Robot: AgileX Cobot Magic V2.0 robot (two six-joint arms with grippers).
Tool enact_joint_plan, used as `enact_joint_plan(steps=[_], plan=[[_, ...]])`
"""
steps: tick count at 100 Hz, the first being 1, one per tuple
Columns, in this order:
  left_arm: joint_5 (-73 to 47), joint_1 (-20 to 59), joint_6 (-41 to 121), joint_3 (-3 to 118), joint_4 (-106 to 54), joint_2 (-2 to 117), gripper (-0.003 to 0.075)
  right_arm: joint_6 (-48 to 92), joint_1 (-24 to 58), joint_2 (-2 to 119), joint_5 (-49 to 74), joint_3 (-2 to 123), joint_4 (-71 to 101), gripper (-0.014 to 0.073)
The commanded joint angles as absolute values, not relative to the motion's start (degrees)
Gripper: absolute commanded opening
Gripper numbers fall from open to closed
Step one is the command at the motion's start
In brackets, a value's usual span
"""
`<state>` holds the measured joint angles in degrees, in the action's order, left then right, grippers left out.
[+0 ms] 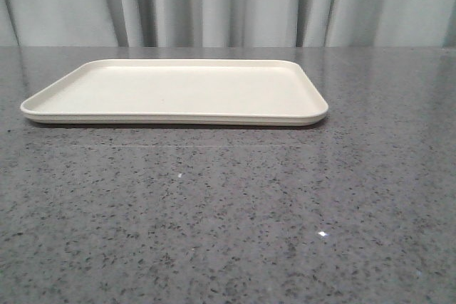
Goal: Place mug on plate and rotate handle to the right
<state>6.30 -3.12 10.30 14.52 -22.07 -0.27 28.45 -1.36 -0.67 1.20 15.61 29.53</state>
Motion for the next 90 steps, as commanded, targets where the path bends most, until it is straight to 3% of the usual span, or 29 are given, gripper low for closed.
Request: enact_joint_plan(steps=[1,48,90], plan=[[9.42,-3.10,9.61,18.39,-22.20,-1.36,-0.0020,28.72,-1.21,0.57,-0.90,19.96,29.65,-0.0058],[7.78,-3.10,9.61,28.61,-22.20,4.44,-0.0020,28.76,-1.21,13.13,4.67,35.85,29.65,-0.0058],[-3.18,-3.10,9.61,40.26,-22.09,15.40,-0.0020,29.20,-1.21,22.35,12.13,45.20,29.56,-0.0058]])
